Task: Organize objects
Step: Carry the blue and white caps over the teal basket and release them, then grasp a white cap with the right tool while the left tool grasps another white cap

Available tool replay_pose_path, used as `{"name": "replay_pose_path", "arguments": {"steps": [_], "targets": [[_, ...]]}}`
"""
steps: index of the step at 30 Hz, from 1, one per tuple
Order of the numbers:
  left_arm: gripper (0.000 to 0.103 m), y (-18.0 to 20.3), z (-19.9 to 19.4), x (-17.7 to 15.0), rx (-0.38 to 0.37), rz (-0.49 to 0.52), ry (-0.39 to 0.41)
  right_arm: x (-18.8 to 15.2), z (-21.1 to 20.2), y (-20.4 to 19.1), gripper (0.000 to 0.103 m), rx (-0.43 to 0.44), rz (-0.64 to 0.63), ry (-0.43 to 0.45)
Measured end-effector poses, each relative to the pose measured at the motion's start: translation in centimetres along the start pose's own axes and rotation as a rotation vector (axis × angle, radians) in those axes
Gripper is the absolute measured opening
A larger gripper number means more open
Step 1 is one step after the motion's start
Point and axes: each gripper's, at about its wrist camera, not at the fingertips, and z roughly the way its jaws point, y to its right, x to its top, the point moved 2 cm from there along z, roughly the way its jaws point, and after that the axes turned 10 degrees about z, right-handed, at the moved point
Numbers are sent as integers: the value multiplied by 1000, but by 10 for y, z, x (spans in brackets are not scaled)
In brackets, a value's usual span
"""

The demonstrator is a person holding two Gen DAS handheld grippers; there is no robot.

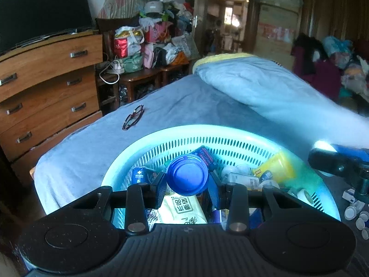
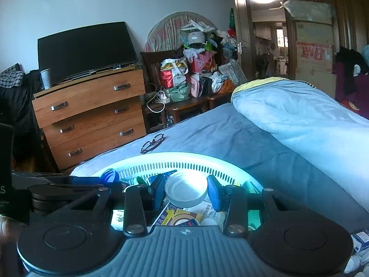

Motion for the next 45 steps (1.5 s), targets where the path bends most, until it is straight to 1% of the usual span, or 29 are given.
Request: {"name": "replay_pose_path", "arguments": {"steps": [5, 7, 9, 11, 13, 14, 15, 16, 17, 19, 20, 21, 23, 25, 27, 29, 31, 32, 34, 35, 37, 38, 39, 40, 41, 42, 45], "targets": [[41, 3, 1, 2, 13, 12, 2, 0, 1, 7, 45, -4, 3, 7], [47, 3, 0, 2, 21, 13, 7, -1, 2, 7, 46, -5, 2, 12], [57, 3, -1, 2, 20, 13, 15, -1, 2, 8, 46, -3, 3, 12], [61, 5, -2, 2, 20, 15, 19, -1, 2, 8, 48, -5, 1, 15], [74, 5, -3, 1, 25, 14, 28, -1, 0, 9, 60, -8, 3, 25], [86, 5, -5, 1, 38, 14, 40, -1, -1, 9, 70, -10, 3, 33], [93, 5, -7, 1, 57, 18, 58, -1, -3, 9, 73, -14, 0, 43], [96, 5, -9, 1, 75, 23, 76, 0, -5, 10, 76, -16, -3, 49], [101, 5, -11, 1, 91, 28, 91, 0, -7, 11, 78, -17, -4, 52], [103, 6, -14, 3, 104, 32, 113, 0, -10, 11, 83, -17, -6, 62], [103, 6, -15, 4, 102, 31, 118, 0, -13, 12, 87, -18, -7, 69], [103, 7, -16, 5, 96, 29, 121, -1, -17, 14, 88, -21, -10, 78], [103, 10, -19, 6, 85, 27, 140, -4, -29, 21, 88, -30, -15, 104], [103, 17, -22, 5, 71, 26, 160, -12, -51, 36, 89, -50, -14, 160], [103, 27, -28, 4, 28, 20, 208, -29, -81, 61, 98, -123, -15, 242], [103, 44, -40, 0, -46, 9, 308, -50, -104, 95, 99, -202, 25, 284], [103, 65, -50, -6, -156, 0, 411, -75, -124, 135, 99, -278, 109, 268], [103, 80, -53, -7, -200, 10, 436, -89, -132, 155, 98, -318, 150, 254], [103, 112, -56, -10, -248, 60, 444, -119, -147, 194, 96, -374, 232, 230], [103, 129, -57, -13, -294, 90, 447, -130, -151, 208, 96, -400, 253, 216], [103, 159, -56, -20, -347, 140, 426, -152, -155, 238, 93, -477, 267, 170], [103, 174, -53, -24, -370, 165, 409, -160, -153, 252, 85, -505, 265, 145], [103, 186, -50, -28, -389, 184, 390, -167, -149, 266, 72, -543, 254, 120], [103, 197, -46, -33, -406, 198, 368, -172, -143, 280, 67, -580, 243, 97], [103, 208, -41, -37, -428, 210, 337, -176, -135, 297, 65, -598, 244, 74], [103, 217, -35, -41, -450, 226, 305, -178, -126, 310, 65, -597, 257, 60], [103, 231, -19, -56, -453, 252, 250, -183, -95, 343, 65, -574, 276, -17]]}}
